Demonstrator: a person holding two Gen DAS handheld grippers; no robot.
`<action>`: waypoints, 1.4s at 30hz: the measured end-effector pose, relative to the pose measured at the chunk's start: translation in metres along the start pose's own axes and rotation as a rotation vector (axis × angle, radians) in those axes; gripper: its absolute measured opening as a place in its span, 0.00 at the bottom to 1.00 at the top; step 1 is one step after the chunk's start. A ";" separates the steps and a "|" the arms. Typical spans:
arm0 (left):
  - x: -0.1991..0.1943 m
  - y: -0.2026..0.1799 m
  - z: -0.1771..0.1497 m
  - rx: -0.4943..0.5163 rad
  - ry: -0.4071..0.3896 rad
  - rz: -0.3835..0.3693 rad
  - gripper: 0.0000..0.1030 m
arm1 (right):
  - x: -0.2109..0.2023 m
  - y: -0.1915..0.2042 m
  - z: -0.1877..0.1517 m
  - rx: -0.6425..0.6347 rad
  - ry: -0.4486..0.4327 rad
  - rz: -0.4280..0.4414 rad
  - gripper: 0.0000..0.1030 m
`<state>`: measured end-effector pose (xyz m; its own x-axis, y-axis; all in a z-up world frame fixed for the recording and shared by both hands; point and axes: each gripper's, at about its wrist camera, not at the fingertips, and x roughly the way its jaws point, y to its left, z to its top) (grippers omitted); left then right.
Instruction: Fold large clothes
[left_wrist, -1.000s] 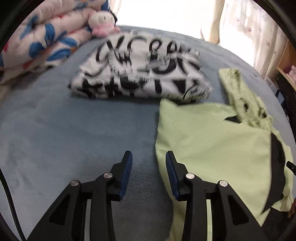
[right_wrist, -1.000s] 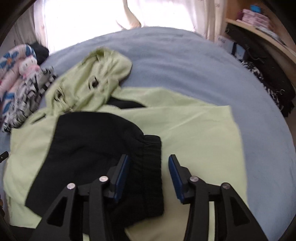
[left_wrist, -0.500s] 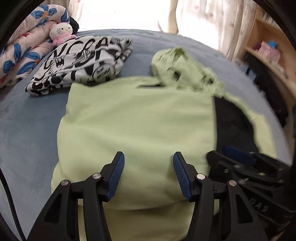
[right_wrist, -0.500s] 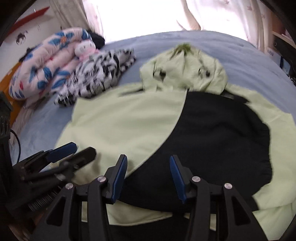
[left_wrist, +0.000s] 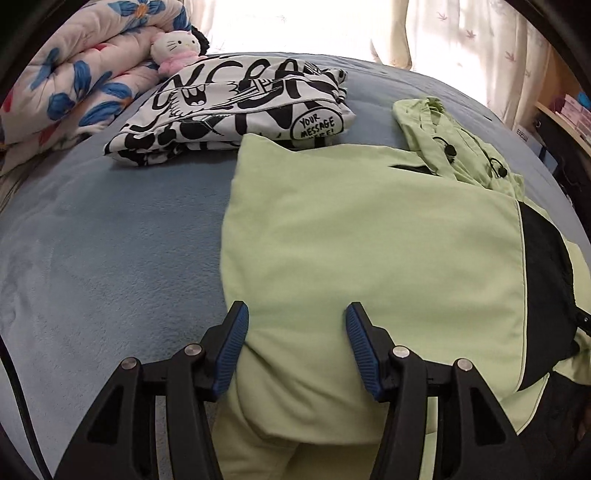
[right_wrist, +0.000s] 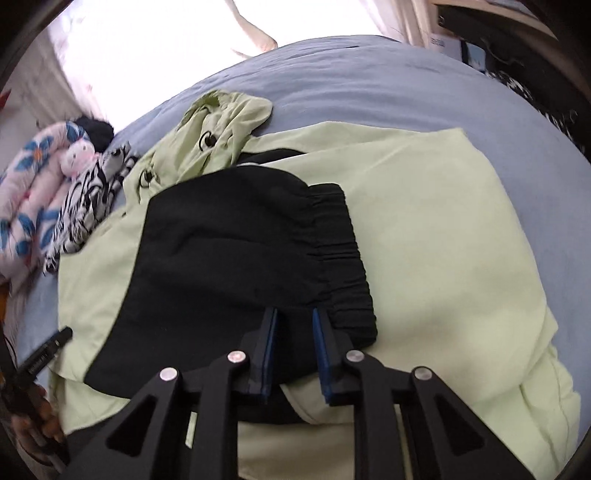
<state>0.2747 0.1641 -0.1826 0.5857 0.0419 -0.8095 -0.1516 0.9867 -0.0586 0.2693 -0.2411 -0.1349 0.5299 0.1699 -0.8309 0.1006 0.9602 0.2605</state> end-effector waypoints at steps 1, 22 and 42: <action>-0.001 0.001 0.000 -0.001 0.000 0.002 0.52 | -0.001 0.002 -0.001 0.012 -0.001 0.000 0.21; -0.058 0.008 -0.011 -0.041 0.006 -0.002 0.63 | -0.036 0.023 -0.019 0.025 0.000 0.031 0.33; -0.147 0.004 -0.070 -0.031 0.043 -0.015 0.63 | -0.084 0.060 -0.082 -0.043 0.027 0.031 0.34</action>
<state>0.1325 0.1509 -0.1048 0.5537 0.0196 -0.8325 -0.1675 0.9819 -0.0884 0.1613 -0.1797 -0.0899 0.5095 0.2055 -0.8356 0.0479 0.9628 0.2659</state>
